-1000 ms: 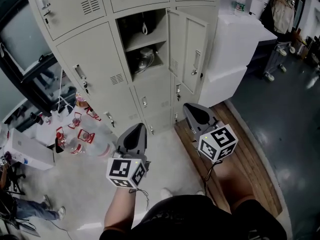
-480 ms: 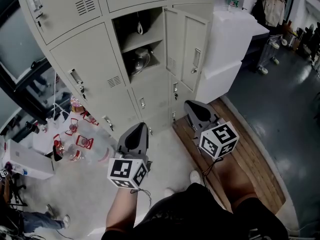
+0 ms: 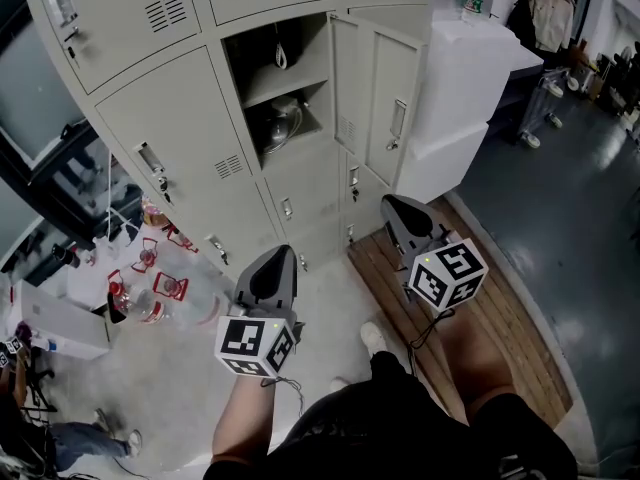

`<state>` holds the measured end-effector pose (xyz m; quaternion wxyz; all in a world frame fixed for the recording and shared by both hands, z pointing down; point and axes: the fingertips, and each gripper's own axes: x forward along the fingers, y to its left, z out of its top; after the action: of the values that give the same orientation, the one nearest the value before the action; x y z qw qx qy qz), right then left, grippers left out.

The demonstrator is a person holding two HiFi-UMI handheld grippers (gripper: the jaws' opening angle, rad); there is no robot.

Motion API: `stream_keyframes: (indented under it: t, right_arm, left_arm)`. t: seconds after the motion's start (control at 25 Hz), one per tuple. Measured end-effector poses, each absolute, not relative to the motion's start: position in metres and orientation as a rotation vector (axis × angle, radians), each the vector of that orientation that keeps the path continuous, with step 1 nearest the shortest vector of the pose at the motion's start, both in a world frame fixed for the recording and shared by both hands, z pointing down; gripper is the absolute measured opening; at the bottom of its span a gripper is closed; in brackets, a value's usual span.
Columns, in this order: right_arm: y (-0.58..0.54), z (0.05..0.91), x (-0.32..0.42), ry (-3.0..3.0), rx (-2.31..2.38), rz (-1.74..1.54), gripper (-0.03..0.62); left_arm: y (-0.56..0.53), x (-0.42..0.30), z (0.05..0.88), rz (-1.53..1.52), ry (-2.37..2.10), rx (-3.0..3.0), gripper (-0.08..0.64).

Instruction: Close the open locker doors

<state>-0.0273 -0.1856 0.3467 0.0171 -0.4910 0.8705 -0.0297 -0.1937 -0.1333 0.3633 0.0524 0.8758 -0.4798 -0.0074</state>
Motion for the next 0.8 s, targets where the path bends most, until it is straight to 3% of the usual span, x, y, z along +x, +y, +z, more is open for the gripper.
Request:
stream_keyframes:
  t: [0.44,0.8]
  right_arm:
    - [-0.241,0.347,0.017,2.687,-1.549,-0.072,0.003]
    - [-0.295,0.352,0.054,2.666,-1.572,-0.076,0.115]
  left_arm:
    - [-0.184,-0.161,0.368,-0.02,-1.481,2.636,0.005]
    - [-0.224,-0.134,0.376,0.002,-1.502,2.613,0.005]
